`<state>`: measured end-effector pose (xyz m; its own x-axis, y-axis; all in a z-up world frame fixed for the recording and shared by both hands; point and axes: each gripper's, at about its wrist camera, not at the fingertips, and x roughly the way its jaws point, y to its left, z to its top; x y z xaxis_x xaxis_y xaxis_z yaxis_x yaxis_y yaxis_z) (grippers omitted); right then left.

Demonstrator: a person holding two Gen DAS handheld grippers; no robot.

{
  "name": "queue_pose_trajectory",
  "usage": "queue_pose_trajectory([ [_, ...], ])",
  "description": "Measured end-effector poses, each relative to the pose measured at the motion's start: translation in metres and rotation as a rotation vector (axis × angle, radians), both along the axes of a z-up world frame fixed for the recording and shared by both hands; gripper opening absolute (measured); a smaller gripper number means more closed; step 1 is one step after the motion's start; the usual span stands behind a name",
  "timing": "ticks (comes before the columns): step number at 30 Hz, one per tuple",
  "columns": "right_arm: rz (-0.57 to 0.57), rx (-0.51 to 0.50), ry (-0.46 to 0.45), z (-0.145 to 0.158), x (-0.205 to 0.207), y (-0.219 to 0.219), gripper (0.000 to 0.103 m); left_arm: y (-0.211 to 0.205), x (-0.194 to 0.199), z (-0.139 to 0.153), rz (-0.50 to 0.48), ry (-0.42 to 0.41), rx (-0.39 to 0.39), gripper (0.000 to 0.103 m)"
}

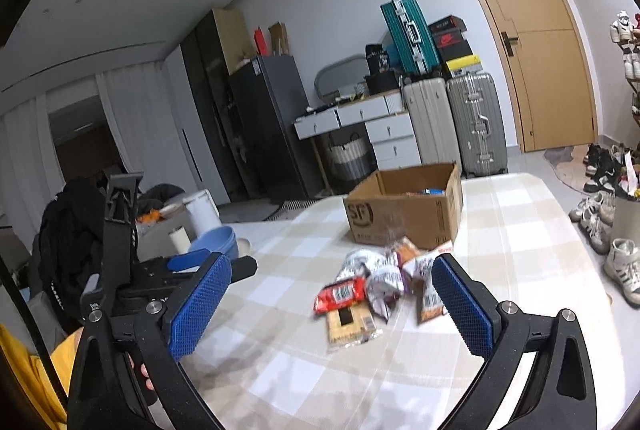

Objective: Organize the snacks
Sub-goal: 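Withdraw both grippers from the box toward the remaining snacks, then grasp the red wafer pack with the left gripper while the right gripper grasps a white chip bag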

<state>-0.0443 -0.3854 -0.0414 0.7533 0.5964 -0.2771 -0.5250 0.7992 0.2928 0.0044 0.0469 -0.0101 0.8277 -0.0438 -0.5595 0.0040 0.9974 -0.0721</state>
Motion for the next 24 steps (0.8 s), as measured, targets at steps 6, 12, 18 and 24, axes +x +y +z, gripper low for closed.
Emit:
queue_pose_trajectory([
  [6, 0.003, -0.013, 0.041, -0.014, 0.008, 0.004, 0.102, -0.003, 0.007, -0.015, -0.010, 0.035, 0.002, 0.103],
  [12, -0.002, -0.013, 0.107, -0.035, 0.023, 0.003, 0.102, -0.004, 0.016, -0.034, -0.004, 0.086, 0.001, 0.103],
  [18, 0.002, -0.022, 0.220, -0.064, 0.052, 0.008, 0.102, -0.007, 0.043, -0.067, -0.001, 0.160, -0.003, 0.103],
  [24, 0.017, -0.012, 0.295, -0.087, 0.075, 0.009, 0.102, -0.008, 0.085, -0.099, -0.004, 0.231, 0.001, 0.102],
])
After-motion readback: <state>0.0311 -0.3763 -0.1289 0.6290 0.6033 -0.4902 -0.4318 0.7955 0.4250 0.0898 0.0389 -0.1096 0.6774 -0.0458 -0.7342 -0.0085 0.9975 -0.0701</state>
